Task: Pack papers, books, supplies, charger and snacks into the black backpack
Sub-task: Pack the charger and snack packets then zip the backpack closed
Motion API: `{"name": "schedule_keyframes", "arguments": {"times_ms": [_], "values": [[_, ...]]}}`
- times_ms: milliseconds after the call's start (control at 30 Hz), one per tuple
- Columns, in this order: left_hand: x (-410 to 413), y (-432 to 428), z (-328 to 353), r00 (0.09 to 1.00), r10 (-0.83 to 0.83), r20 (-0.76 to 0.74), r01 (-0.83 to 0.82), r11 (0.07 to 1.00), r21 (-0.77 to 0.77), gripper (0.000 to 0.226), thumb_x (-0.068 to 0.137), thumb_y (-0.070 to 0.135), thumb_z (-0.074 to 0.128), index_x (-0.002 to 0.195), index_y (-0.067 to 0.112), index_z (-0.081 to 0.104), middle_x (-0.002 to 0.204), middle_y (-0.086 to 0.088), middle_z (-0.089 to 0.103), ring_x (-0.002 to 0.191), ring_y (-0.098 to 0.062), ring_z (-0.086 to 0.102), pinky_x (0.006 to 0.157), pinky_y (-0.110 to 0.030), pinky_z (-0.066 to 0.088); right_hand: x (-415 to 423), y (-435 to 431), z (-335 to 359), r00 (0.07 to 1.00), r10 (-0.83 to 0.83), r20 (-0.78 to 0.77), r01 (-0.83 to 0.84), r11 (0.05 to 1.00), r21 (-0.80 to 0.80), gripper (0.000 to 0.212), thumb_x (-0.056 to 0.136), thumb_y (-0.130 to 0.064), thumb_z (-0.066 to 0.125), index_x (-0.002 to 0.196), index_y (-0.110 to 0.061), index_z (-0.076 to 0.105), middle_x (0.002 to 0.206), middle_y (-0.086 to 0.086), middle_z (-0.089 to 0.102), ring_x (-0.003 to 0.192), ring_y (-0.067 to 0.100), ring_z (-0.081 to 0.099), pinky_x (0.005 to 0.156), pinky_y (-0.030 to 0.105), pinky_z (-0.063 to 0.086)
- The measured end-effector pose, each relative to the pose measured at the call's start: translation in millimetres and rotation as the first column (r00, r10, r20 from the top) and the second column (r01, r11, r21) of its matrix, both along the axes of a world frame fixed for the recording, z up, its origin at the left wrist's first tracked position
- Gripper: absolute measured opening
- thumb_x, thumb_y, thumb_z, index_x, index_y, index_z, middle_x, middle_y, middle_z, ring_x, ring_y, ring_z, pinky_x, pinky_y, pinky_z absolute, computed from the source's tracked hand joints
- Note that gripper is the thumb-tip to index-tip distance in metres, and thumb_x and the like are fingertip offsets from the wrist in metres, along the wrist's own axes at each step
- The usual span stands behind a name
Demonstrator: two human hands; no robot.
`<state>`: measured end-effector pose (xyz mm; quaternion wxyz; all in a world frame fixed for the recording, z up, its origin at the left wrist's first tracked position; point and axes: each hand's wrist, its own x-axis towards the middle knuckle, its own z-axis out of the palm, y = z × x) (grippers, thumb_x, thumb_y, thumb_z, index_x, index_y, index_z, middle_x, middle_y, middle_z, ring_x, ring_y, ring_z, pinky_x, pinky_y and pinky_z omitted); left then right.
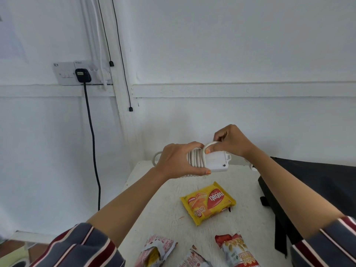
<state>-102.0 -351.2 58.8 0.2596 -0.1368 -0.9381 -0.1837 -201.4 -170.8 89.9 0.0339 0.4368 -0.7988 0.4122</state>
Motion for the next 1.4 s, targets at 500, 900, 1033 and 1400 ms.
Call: {"name": "schedule_keyframes", "arguments": {"times_ms": [500, 900, 1033, 1400], "values": [[6.4, -8.0, -2.5, 0.996, -0.046, -0.076, 0.042, 0.998, -0.052, 0.069, 0.055, 0.075, 0.061, 0.111, 0.034, 0.061, 0.087, 0.013, 0.07, 0.069, -0.002, 0.06, 0.065, -0.017, 0.043, -37.9, 19.7, -36.5, 0.757, 0.247, 0.605, -0.271, 0.961, -0.053, 0.027, 0.065, -0.045, 0.079, 0.07, -0.018, 0.073, 0.067, -0.001, 0.062, 0.063, 0.011, 0.053, 0.062, 0.019, 0.044], [6.8, -16.4, -7.2, 0.995, 0.057, -0.082, -0.051, 0.996, 0.076, 0.076, 0.061, 0.075, 0.05, 0.13, 0.043, 0.048, 0.093, 0.013, 0.065, 0.074, -0.005, 0.057, 0.066, -0.013, 0.041, -0.6, -30.5, -77.0, 0.858, 0.004, 0.513, 0.094, 0.982, -0.166, 0.04, 0.092, 0.008, 0.037, 0.063, -0.009, 0.059, 0.053, 0.005, 0.054, 0.044, 0.008, 0.049, 0.047, 0.022, 0.035], [0.7, -25.8, -8.8, 0.985, 0.124, -0.117, -0.116, 0.991, 0.074, 0.073, 0.062, 0.076, 0.049, 0.124, 0.039, 0.056, 0.091, 0.005, 0.07, 0.072, -0.009, 0.06, 0.065, -0.026, 0.047, 10.7, -32.2, -70.1, 0.805, 0.016, 0.593, -0.017, 1.0, -0.003, 0.033, 0.096, -0.007, 0.04, 0.08, -0.021, 0.065, 0.064, -0.006, 0.065, 0.071, 0.011, 0.058, 0.076, 0.035, 0.046], [-4.7, -34.5, -22.9, 0.937, 0.325, -0.125, -0.317, 0.945, 0.079, 0.077, 0.062, 0.079, 0.053, 0.126, 0.036, 0.054, 0.087, 0.0, 0.068, 0.075, -0.016, 0.06, 0.07, -0.03, 0.043, 40.5, -41.9, -62.8, 0.735, -0.095, 0.671, 0.102, 0.994, 0.03, 0.045, 0.09, -0.008, 0.056, 0.128, -0.02, 0.035, 0.106, 0.015, 0.066, 0.076, 0.017, 0.067, 0.054, 0.018, 0.047]]}}
